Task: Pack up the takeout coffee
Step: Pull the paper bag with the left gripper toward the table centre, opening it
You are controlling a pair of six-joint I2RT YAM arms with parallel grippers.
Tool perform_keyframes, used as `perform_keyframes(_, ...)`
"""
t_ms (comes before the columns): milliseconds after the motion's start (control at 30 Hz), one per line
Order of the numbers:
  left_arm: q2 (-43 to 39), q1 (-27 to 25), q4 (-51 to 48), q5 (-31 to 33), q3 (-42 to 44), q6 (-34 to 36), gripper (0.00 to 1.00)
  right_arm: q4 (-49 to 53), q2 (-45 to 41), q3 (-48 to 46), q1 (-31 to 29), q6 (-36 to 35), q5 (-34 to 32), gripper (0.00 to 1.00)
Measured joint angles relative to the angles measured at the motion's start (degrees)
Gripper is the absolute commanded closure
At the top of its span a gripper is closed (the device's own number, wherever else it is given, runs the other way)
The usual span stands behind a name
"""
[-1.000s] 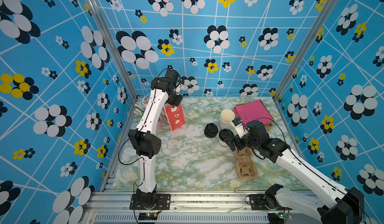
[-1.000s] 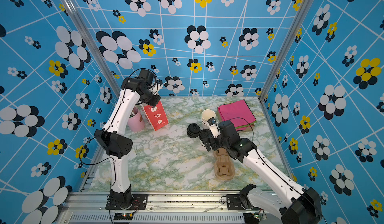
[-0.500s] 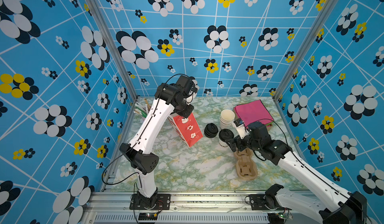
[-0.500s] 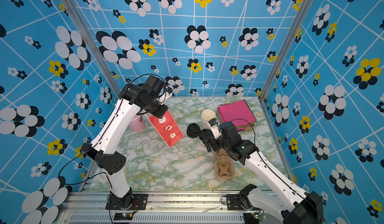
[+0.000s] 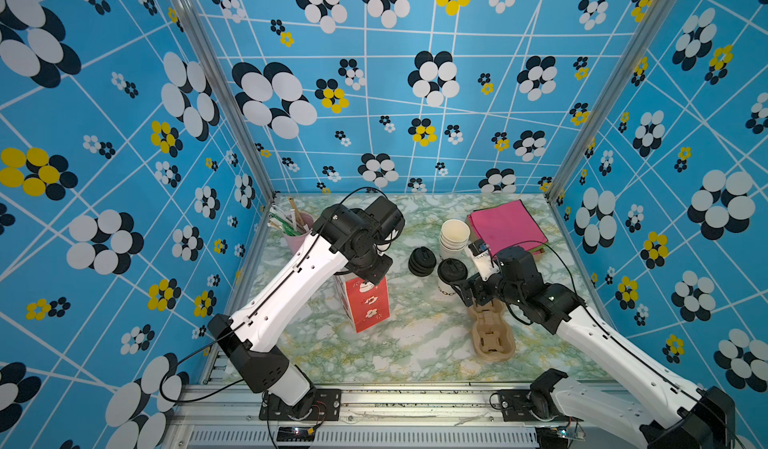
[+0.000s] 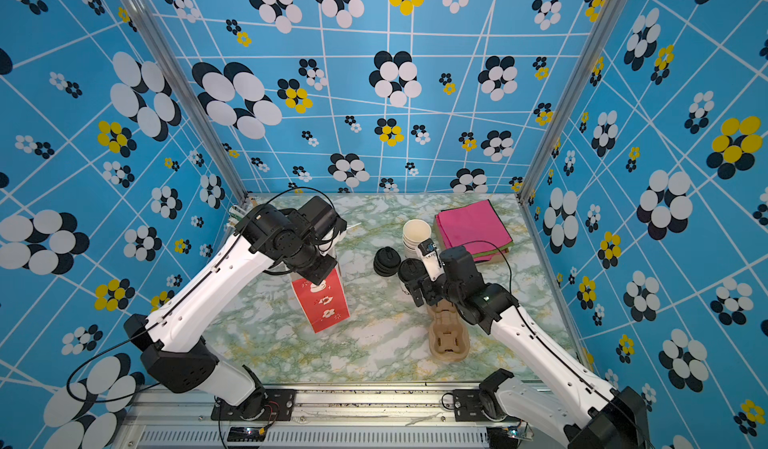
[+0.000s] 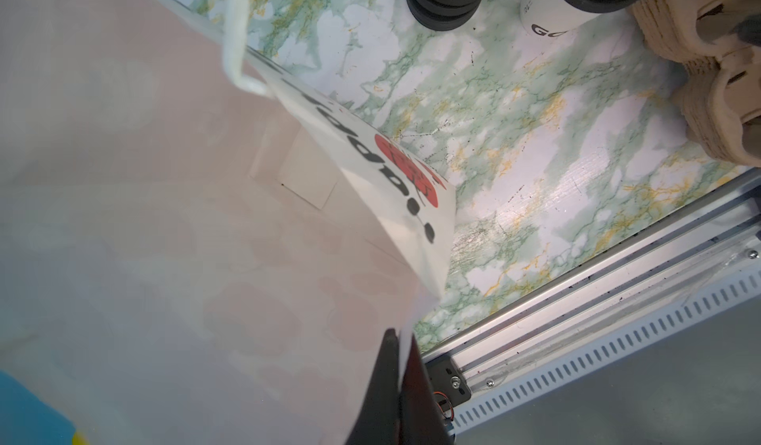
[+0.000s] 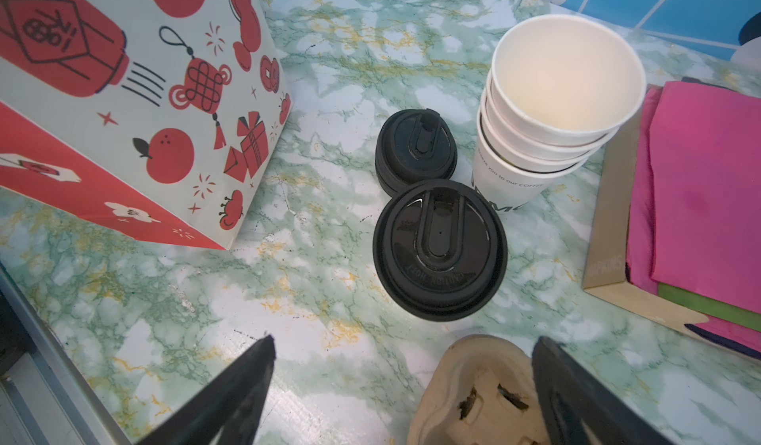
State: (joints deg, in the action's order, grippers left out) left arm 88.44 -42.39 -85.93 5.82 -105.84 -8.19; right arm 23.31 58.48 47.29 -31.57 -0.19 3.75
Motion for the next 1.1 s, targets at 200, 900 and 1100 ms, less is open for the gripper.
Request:
perform_keyframes(200, -4.3, -1.6, 3.7, -3.7, 4.3, -4.8, 0.97, 0.0, 0.0, 0.0, 0.0, 0.5, 0.1, 0.01)
perform_keyframes(900, -21.4, -2.7, 18.8, -18.5, 13.6, -14.9, 0.21, 3.8, -2.6, 0.3, 0.0, 2.7, 1.0, 0.01)
perform_keyframes(1100, -24.9, -1.9, 13.9, -12.0, 9.8, -13.6, 0.17, 10.1, -2.8, 2.9, 0.0, 6.4, -2.1, 0.01)
